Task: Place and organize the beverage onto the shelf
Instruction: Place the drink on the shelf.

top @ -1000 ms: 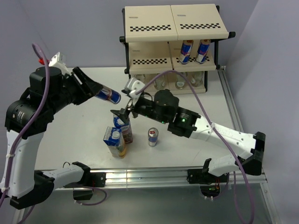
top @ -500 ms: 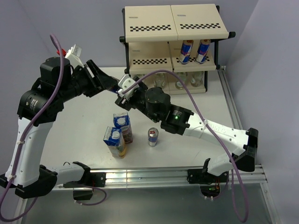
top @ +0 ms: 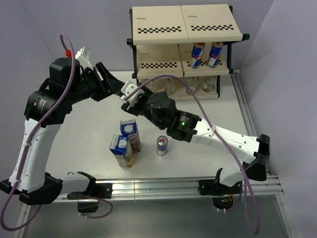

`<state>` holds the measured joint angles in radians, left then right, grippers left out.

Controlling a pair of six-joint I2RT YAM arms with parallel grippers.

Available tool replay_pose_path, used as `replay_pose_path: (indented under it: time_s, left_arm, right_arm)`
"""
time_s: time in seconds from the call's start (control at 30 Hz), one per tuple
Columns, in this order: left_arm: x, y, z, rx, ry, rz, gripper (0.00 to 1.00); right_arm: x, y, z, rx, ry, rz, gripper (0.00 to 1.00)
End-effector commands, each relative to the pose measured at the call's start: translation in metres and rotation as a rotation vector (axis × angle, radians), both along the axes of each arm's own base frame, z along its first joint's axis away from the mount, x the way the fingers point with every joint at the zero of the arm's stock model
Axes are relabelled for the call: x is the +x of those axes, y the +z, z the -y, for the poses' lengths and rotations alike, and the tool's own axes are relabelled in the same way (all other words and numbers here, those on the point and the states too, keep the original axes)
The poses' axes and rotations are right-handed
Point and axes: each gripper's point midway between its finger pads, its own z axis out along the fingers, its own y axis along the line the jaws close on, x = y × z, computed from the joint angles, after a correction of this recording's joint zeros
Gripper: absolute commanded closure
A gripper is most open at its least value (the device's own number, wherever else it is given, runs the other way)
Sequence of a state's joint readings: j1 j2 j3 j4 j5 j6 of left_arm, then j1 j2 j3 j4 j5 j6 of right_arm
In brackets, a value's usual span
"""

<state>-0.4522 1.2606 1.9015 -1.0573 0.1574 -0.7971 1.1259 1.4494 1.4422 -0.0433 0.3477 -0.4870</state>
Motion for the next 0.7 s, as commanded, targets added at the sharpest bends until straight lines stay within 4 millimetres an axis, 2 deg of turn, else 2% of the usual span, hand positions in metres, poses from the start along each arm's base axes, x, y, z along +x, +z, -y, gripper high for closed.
replay_pose_path:
  time_s: [0.0, 0.03, 0.07, 0.17, 0.2, 0.27, 0.3, 0.4, 0.47, 0.5, 0.63, 0.67]
  left_arm:
    - [-0.01, 0.054, 0.013, -0.121, -0.08, 0.149, 1.0]
    - [-0.01, 0.056, 0.014, -0.124, -0.085, 0.156, 0.99]
    - [-0.011, 0.057, 0.015, -0.128, -0.091, 0.158, 0.98]
    - [-0.014, 0.063, 0.015, -0.13, -0.108, 0.183, 0.82]
    - [-0.014, 0.063, 0.016, -0.132, -0.116, 0.192, 0.7]
    - [-0.021, 0.074, 0.014, -0.144, -0.134, 0.249, 0.58]
    - [-0.022, 0.076, 0.013, -0.144, -0.133, 0.263, 0.47]
    - [-0.025, 0.082, 0.011, -0.142, -0.136, 0.303, 0.34]
    - [-0.029, 0.089, 0.012, -0.15, -0.158, 0.338, 0.29]
    - [-0.028, 0.085, 0.014, -0.152, -0.163, 0.336, 0.23]
    - [-0.024, 0.082, 0.016, -0.155, -0.164, 0.332, 0.15]
    - [-0.022, 0.081, 0.016, -0.152, -0.157, 0.33, 0.08]
  right_arm:
    - [-0.001, 0.033, -0.006, 0.041, 0.019, 0.053, 0.72]
    - [-0.001, 0.036, -0.007, 0.043, 0.022, 0.057, 0.84]
    - [-0.001, 0.038, -0.008, 0.049, 0.025, 0.062, 1.0]
    - [-0.007, 0.046, -0.007, 0.082, 0.057, 0.071, 1.0]
    - [-0.01, 0.049, -0.007, 0.098, 0.072, 0.075, 1.0]
    - [-0.019, 0.061, -0.005, 0.156, 0.109, 0.098, 1.0]
    - [-0.022, 0.065, -0.003, 0.174, 0.122, 0.103, 1.0]
    - [-0.028, 0.077, 0.003, 0.233, 0.138, 0.121, 1.0]
    - [-0.027, 0.082, 0.007, 0.253, 0.123, 0.126, 1.0]
    - [-0.026, 0.084, 0.008, 0.254, 0.113, 0.127, 1.0]
    - [-0.026, 0.088, 0.013, 0.275, 0.102, 0.137, 1.0]
    - [-0.026, 0.088, 0.013, 0.278, 0.103, 0.136, 1.0]
